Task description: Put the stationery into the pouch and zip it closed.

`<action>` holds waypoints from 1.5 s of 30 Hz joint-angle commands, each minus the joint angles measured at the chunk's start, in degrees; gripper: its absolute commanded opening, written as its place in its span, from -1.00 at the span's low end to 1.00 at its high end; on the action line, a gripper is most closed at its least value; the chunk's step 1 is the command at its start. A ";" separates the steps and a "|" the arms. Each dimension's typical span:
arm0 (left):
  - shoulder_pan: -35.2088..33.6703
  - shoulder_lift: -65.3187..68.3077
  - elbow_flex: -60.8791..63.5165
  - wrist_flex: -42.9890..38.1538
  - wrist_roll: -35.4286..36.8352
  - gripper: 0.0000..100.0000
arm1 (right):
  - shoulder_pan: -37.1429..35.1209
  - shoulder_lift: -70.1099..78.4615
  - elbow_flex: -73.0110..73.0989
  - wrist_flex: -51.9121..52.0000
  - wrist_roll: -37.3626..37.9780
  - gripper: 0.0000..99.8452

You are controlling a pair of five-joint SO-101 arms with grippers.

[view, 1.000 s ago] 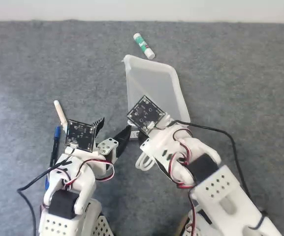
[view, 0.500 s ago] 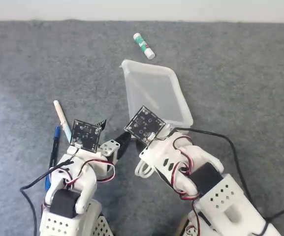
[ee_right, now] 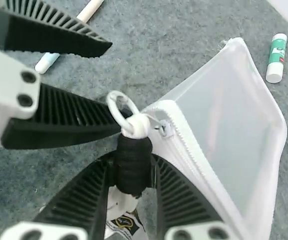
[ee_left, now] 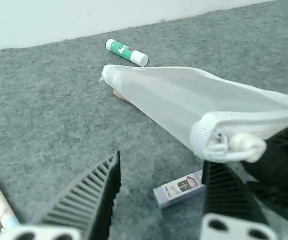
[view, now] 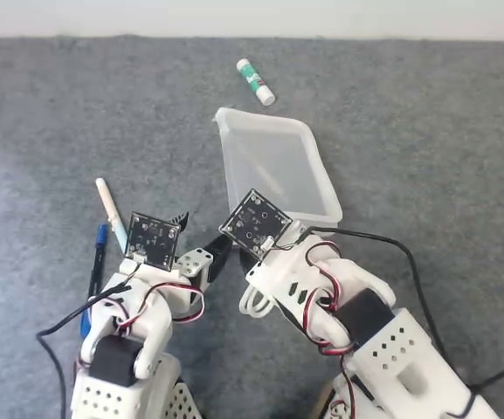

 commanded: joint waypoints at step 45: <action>-1.67 -0.62 -2.59 -1.85 -3.78 -0.95 | 5.58 -2.68 0.53 3.47 0.26 -0.99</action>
